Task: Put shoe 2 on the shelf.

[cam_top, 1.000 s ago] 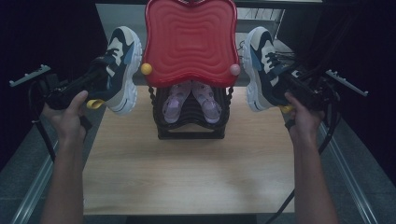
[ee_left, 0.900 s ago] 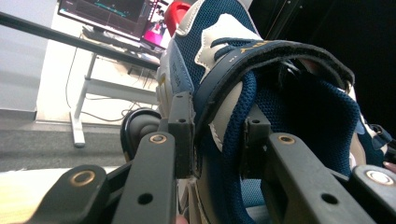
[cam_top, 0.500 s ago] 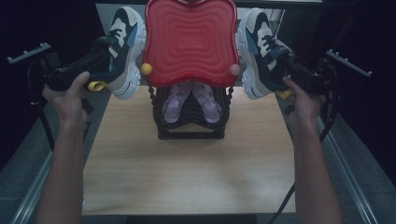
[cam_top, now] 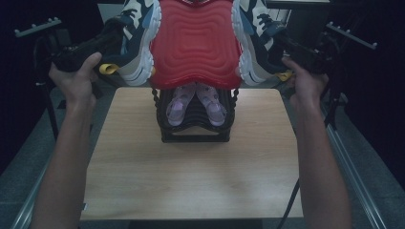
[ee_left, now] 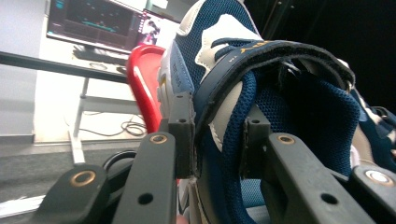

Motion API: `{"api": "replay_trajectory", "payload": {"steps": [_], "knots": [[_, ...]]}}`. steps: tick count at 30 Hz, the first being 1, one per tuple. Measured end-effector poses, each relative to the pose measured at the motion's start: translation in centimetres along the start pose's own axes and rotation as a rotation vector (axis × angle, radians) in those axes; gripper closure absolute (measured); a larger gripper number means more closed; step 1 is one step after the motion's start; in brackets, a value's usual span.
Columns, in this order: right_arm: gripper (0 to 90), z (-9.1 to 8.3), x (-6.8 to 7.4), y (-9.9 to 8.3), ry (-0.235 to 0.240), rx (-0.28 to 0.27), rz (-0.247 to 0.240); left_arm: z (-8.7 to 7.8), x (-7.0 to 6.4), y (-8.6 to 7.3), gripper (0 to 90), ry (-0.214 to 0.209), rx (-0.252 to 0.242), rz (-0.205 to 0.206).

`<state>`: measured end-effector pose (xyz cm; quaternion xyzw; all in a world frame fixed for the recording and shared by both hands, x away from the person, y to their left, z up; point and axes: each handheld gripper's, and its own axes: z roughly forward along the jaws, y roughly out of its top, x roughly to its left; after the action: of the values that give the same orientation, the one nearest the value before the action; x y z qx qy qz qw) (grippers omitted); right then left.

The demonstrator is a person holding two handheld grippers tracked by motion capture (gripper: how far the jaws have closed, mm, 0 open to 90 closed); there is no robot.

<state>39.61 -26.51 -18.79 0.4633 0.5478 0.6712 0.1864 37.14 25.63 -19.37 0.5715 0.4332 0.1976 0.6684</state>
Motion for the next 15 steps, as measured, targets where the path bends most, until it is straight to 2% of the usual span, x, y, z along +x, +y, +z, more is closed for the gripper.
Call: {"api": "replay_trajectory", "payload": {"steps": [6, 10, 15], "knots": [[73.9, 2.0, 1.2, 1.3, 0.015, 0.020, 0.003, 1.5, -0.6, 1.1, 72.4, 0.011, 0.011, 0.018], [73.8, 3.2, 2.0, 1.9, -0.004, 0.035, -0.018, 2.6, -0.6, 1.5, 72.4, 0.033, 0.020, 0.026], [73.8, 4.7, 2.6, 2.1, -0.005, 0.046, -0.015, 4.1, -1.0, 1.8, 72.4, 0.038, 0.032, 0.037]]}}
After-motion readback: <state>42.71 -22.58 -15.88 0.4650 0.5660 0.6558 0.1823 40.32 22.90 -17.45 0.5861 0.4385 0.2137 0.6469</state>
